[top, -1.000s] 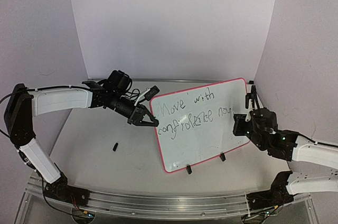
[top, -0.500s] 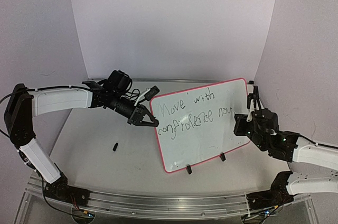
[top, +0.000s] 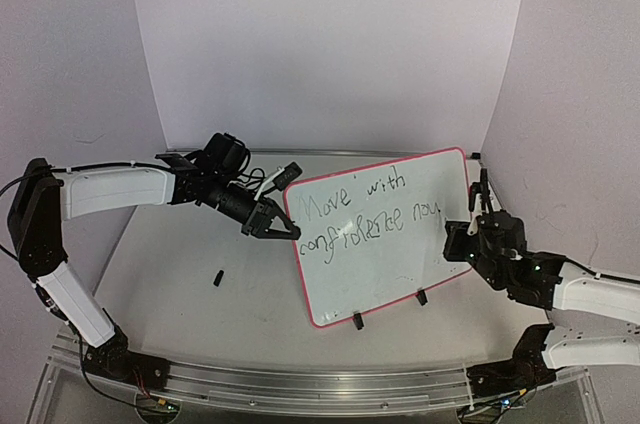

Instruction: Write a sentence on the whiteboard

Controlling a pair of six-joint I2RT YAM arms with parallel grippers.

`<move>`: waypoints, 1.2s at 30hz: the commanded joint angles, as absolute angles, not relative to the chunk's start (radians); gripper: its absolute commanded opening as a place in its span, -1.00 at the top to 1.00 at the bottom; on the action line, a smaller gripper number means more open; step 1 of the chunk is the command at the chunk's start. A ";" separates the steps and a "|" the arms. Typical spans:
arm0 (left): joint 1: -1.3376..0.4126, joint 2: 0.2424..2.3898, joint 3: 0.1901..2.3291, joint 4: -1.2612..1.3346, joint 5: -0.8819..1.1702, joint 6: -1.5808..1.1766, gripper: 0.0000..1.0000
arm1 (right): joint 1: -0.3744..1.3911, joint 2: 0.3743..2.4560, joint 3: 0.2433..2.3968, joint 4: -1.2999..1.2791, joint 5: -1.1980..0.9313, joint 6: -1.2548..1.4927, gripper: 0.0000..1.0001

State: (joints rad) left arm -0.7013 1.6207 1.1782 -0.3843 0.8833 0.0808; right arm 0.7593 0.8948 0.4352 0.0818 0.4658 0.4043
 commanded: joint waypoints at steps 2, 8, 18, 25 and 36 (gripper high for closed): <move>-0.739 1.643 1.184 -0.457 0.879 0.181 1.00 | 0.737 0.926 0.485 0.072 0.482 0.360 1.00; -0.739 1.642 1.185 -0.457 0.879 0.181 1.00 | 0.716 0.949 0.516 0.098 0.460 0.322 1.00; -0.740 1.641 1.185 -0.457 0.876 0.181 1.00 | 0.705 0.928 0.508 0.112 0.448 0.324 1.00; -0.740 1.637 1.183 -0.451 0.871 0.178 1.00 | 0.706 0.733 0.420 0.098 0.461 0.365 1.00; -0.739 1.631 1.181 -0.451 0.870 0.175 1.00 | 0.705 0.796 0.410 0.052 0.436 0.396 1.00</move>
State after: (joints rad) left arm -0.7055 1.6207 1.1782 -0.3840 0.8845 0.1005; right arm 0.7109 0.7576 0.4221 0.0654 0.4487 0.3761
